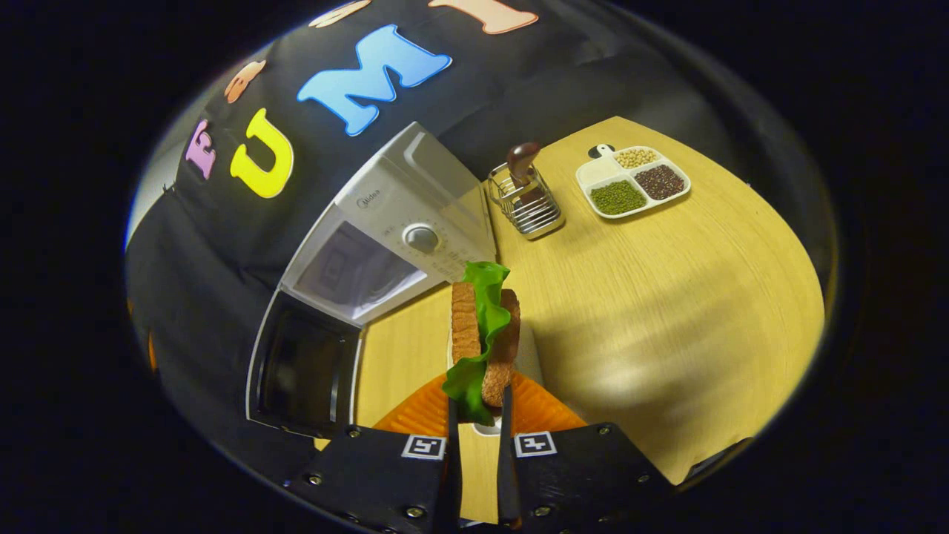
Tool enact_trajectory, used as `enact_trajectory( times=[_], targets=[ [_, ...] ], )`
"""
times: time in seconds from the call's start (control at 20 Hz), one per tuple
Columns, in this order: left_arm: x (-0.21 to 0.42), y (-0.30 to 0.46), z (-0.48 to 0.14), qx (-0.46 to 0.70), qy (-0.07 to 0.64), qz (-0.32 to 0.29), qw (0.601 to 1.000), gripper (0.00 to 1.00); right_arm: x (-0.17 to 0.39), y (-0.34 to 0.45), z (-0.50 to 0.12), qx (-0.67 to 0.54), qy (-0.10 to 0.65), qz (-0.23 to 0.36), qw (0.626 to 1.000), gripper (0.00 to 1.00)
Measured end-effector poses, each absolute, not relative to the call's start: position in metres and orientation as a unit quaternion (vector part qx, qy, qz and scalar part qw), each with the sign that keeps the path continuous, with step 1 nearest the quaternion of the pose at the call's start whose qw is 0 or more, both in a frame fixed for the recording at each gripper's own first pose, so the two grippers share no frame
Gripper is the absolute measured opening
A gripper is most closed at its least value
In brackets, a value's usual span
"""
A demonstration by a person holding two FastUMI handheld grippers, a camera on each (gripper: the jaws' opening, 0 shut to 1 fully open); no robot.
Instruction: Open the microwave oven with the left hand, put the food in, and close the microwave oven.
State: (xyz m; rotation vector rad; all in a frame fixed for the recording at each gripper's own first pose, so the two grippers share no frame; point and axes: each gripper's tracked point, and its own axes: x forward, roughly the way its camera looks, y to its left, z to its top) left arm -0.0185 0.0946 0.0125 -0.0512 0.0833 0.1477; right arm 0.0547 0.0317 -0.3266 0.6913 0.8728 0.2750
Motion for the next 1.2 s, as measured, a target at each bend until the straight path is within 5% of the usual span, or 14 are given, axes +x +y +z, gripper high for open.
enact_trajectory(
  times=[0.3, 0.65, 1.2],
  targets=[
    [-0.02, 0.117, 0.021, -0.026, 0.033, 0.073, 0.996, 0.96, 0.057, 0.074, -0.282, 0.424, 0.39, 0.152, 0.803, 0.19],
    [-0.013, 0.172, 0.009, -0.025, 0.048, 0.039, 0.998, 0.96, 0.082, 0.145, -0.24, 0.462, 0.331, 0.151, 0.808, 0.19],
    [-0.012, 0.243, 0.008, 0.006, 0.038, -0.012, 0.999, 0.96, 0.168, 0.239, -0.266, 0.515, 0.296, 0.094, 0.799, 0.19]
  ],
)
